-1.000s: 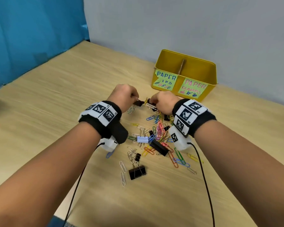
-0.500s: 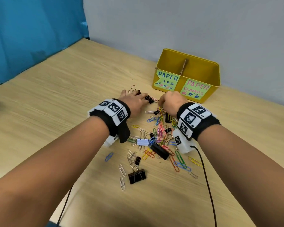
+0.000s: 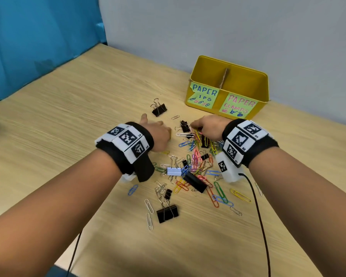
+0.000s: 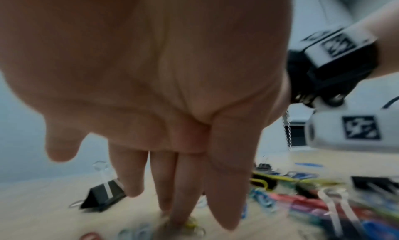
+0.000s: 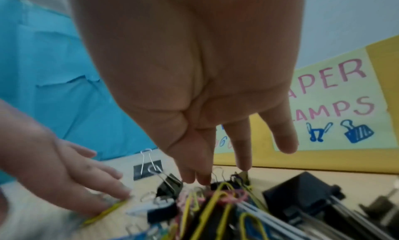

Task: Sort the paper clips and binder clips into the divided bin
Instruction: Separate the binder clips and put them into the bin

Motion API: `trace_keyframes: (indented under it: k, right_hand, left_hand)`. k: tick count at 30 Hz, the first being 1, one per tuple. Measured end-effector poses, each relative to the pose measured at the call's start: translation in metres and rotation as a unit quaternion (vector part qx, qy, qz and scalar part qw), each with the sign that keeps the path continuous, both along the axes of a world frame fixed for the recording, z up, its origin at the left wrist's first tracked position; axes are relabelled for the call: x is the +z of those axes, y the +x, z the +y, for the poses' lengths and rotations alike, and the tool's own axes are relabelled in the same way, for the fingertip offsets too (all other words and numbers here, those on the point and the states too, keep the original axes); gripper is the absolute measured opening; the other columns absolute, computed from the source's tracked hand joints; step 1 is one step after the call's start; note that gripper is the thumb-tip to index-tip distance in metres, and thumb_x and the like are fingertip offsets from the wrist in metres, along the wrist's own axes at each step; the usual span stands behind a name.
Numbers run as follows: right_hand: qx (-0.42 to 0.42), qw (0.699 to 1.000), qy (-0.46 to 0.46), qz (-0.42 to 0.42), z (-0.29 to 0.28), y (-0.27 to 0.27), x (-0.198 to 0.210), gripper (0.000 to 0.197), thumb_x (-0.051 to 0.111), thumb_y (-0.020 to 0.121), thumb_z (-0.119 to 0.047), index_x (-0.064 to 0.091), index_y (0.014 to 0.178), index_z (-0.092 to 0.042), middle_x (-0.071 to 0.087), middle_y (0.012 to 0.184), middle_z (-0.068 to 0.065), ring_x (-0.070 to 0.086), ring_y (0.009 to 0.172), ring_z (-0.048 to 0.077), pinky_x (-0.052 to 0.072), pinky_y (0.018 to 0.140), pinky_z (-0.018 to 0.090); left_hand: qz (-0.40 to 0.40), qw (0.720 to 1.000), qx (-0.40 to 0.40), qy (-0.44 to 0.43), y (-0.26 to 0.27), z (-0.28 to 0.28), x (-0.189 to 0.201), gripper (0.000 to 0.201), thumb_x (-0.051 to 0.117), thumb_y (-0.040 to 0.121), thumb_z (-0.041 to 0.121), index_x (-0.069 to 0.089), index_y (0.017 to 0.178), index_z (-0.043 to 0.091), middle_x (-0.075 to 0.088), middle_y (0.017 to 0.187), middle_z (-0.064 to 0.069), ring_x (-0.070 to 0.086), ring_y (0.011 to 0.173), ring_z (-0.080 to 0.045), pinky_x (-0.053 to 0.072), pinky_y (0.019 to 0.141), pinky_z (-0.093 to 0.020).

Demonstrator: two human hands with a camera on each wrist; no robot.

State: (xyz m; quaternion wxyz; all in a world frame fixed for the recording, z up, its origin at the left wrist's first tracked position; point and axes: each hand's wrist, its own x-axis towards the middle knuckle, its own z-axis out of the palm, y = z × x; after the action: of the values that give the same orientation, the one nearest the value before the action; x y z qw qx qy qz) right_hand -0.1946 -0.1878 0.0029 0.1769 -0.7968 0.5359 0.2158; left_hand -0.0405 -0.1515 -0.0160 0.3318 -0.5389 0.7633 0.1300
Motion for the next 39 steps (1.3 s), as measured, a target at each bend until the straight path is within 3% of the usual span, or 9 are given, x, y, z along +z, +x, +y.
trace_keyframes:
  k: [3,5,11,17,21,24,30,36,39]
  right_hand:
    - [0.01,1.0,0.025,0.0,0.001,0.0,-0.004,0.059,0.03,0.09,0.008,0.046,0.14,-0.02,0.038,0.151,0.002,0.037,0.138,0.024,0.031,0.114,0.034]
    - [-0.013,1.0,0.003,-0.024,0.003,0.0,0.003,0.056,0.03,0.091,0.006,0.048,0.138,-0.018,0.044,0.147,0.002,0.041,0.135,0.022,0.033,0.11,0.03]
    - [0.014,1.0,0.021,0.009,0.01,-0.003,-0.003,0.058,0.029,0.091,0.005,0.034,0.145,-0.016,0.037,0.152,0.007,0.038,0.136,0.028,0.033,0.112,0.035]
    - [-0.042,0.994,-0.024,-0.103,0.009,-0.012,0.002,0.05,0.034,0.092,0.003,0.058,0.129,-0.021,0.052,0.141,0.004,0.048,0.128,0.022,0.037,0.103,0.026]
    - [-0.072,0.993,-0.03,-0.084,0.003,-0.017,-0.002,0.044,0.037,0.095,-0.002,0.057,0.129,-0.02,0.051,0.142,0.006,0.048,0.128,0.023,0.039,0.103,0.03]
    - [-0.048,0.998,0.019,-0.043,0.004,-0.012,-0.004,0.058,0.031,0.09,0.005,0.05,0.136,-0.024,0.048,0.145,0.004,0.046,0.13,0.024,0.038,0.106,0.031]
    - [-0.125,0.987,-0.063,-0.085,0.001,-0.012,-0.007,0.045,0.036,0.091,0.005,0.061,0.124,-0.013,0.055,0.134,0.01,0.052,0.121,0.027,0.044,0.096,0.03]
    - [-0.083,0.994,-0.056,-0.048,0.001,-0.01,-0.015,0.05,0.038,0.089,0.003,0.052,0.133,-0.017,0.048,0.141,0.008,0.046,0.129,0.028,0.04,0.108,0.04]
    - [-0.071,0.991,-0.081,-0.077,0.002,-0.016,-0.015,0.039,0.045,0.09,-0.004,0.059,0.122,-0.02,0.053,0.124,0.007,0.049,0.119,0.025,0.044,0.095,0.034]
  left_hand:
    - [0.047,0.999,0.002,-0.01,-0.008,0.009,0.005,0.039,0.034,0.096,0.021,0.049,0.131,0.012,0.034,0.152,-0.006,0.026,0.143,-0.025,0.005,0.113,-0.061]
    - [0.103,0.993,0.012,-0.052,-0.011,0.008,0.007,0.039,0.038,0.093,0.018,0.051,0.129,0.011,0.036,0.148,-0.009,0.034,0.137,-0.027,0.016,0.114,-0.057]
    - [0.133,0.99,0.023,-0.034,-0.025,-0.015,-0.001,0.061,0.037,0.092,0.006,0.021,0.15,0.015,-0.005,0.161,-0.001,0.009,0.148,-0.025,0.026,0.116,-0.049]
    - [0.258,0.958,0.07,-0.1,-0.019,-0.035,-0.001,0.068,0.035,0.088,-0.01,0.019,0.151,0.012,0.001,0.161,-0.005,0.014,0.148,-0.023,0.02,0.12,-0.032]
    - [0.239,0.961,0.133,-0.049,-0.013,-0.023,0.0,0.079,0.037,0.091,-0.006,-0.006,0.152,0.019,0.029,0.154,-0.015,0.05,0.124,-0.029,0.044,0.102,-0.037]
    - [0.231,0.964,0.129,0.009,-0.006,-0.005,-0.002,0.086,0.038,0.093,0.002,-0.025,0.147,0.024,0.032,0.152,-0.019,0.059,0.105,-0.028,0.047,0.093,-0.036]
    - [0.16,0.985,0.064,0.005,-0.008,0.016,0.008,0.052,0.032,0.097,0.008,0.027,0.148,0.014,0.034,0.152,-0.013,0.036,0.138,-0.027,0.033,0.113,-0.037]
    - [0.171,0.985,0.032,-0.02,-0.025,0.008,0.003,0.059,0.035,0.094,0.005,0.023,0.149,0.02,0.033,0.145,-0.016,0.039,0.132,-0.034,0.039,0.107,-0.046]
    - [0.126,0.992,0.013,0.013,-0.022,0.007,-0.003,0.059,0.033,0.093,0.008,0.021,0.149,0.025,0.03,0.144,-0.016,0.034,0.132,-0.036,0.036,0.108,-0.05]
